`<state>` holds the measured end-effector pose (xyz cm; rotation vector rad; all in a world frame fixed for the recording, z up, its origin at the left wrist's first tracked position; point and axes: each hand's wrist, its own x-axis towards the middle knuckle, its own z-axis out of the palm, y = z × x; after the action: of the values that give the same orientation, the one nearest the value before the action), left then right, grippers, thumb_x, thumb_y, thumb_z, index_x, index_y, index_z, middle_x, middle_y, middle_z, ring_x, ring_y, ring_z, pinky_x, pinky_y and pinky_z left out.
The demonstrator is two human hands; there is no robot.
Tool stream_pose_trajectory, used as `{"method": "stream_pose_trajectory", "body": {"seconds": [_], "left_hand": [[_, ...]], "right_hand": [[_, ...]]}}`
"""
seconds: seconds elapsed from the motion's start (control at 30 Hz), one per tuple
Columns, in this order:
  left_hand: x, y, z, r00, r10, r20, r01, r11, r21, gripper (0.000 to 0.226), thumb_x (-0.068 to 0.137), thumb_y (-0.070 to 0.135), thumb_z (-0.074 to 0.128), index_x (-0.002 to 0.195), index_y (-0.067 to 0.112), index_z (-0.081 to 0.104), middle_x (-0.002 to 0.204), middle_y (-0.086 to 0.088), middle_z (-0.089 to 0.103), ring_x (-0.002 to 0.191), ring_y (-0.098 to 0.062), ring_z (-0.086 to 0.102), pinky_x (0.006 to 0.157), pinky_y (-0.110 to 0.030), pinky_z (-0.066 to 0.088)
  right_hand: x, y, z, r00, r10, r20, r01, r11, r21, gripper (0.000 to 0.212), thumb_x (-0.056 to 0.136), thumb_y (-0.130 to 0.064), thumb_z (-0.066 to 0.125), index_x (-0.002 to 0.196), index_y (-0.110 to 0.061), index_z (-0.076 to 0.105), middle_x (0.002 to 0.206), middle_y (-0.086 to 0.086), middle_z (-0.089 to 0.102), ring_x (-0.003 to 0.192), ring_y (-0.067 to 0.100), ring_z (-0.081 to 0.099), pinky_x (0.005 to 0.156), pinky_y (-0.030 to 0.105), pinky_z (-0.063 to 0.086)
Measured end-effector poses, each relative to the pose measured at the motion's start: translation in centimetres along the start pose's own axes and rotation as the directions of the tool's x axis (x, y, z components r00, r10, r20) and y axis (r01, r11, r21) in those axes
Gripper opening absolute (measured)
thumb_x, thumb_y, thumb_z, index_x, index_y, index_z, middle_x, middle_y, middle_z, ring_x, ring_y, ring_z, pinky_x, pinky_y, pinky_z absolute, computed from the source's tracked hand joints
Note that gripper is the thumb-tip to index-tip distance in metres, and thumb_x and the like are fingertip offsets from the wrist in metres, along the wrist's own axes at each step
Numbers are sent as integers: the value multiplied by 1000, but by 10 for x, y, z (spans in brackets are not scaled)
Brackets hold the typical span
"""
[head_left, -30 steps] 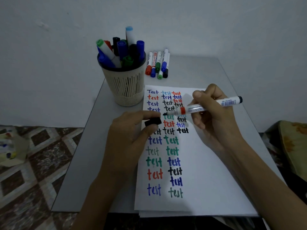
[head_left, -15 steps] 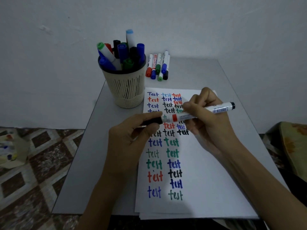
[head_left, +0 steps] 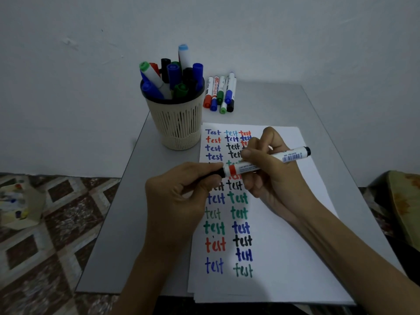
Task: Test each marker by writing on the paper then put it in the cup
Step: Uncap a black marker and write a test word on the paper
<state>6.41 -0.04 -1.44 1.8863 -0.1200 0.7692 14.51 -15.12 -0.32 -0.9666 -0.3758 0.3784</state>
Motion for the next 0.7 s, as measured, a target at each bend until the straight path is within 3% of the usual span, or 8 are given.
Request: {"method": "stream_pose_trajectory", "body": {"seconds": [0.17,0.27,0.33,0.4,0.47,0.57,0.63,0.7], "left_hand": [[-2,0,0,981,195,16,-194,959,205,22,80,11,71,101,7,70,99,0,70,91,-4,66,82,-17,51],[0,0,-2,995,95,-12,-94,992,88,22,81,18,68,101,9,71,97,1,72,88,-4,68,78,-19,53],[2,1,-5,1000,-13,-8,12,999,-53,24,81,21,66,102,10,70,94,2,73,84,-8,69,74,-20,54],[3,1,-7,996,-86,-7,84,986,-147,23,82,21,64,102,11,69,92,3,73,82,-12,69,72,-20,54],[4,1,-9,993,-118,-28,111,975,-191,21,83,22,62,101,13,68,92,3,72,81,-13,68,71,-19,53],[3,-1,-10,991,-132,-9,128,972,-197,20,84,22,60,100,13,67,94,4,70,85,-13,67,74,-19,53],[1,-2,-9,992,-115,48,121,978,-171,21,84,21,59,101,11,66,96,4,70,92,-14,66,79,-22,53],[1,-2,-10,991,-101,86,114,980,-162,22,84,21,59,103,12,64,99,5,69,97,-15,66,83,-24,53]], "right_hand": [[-2,-1,2,999,26,-20,-26,999,31,30,85,5,55,66,-11,38,57,9,51,35,14,53,30,16,37],[-2,-2,2,998,60,-1,-60,998,-17,29,85,-6,62,67,-11,40,57,9,58,36,13,54,31,15,38],[0,-7,0,995,72,69,-71,997,-15,33,80,-25,74,71,-10,46,68,12,62,43,17,58,35,18,43],[2,-18,-5,977,117,181,-131,989,66,47,72,-43,77,79,-3,52,81,20,63,56,27,64,41,24,51],[1,-32,-11,962,177,210,-192,980,53,59,68,-49,76,83,6,58,85,26,65,63,34,65,46,28,54],[-2,-46,-18,952,228,204,-152,931,-333,31,70,-25,76,79,3,67,83,25,67,63,33,67,51,31,55],[-1,-48,-17,936,297,191,-109,759,-642,19,70,-12,81,77,0,68,81,19,71,66,30,69,60,33,57],[2,-48,-12,910,378,169,-101,598,-795,19,70,-10,80,85,-6,69,81,9,74,76,28,72,70,38,59]]}}
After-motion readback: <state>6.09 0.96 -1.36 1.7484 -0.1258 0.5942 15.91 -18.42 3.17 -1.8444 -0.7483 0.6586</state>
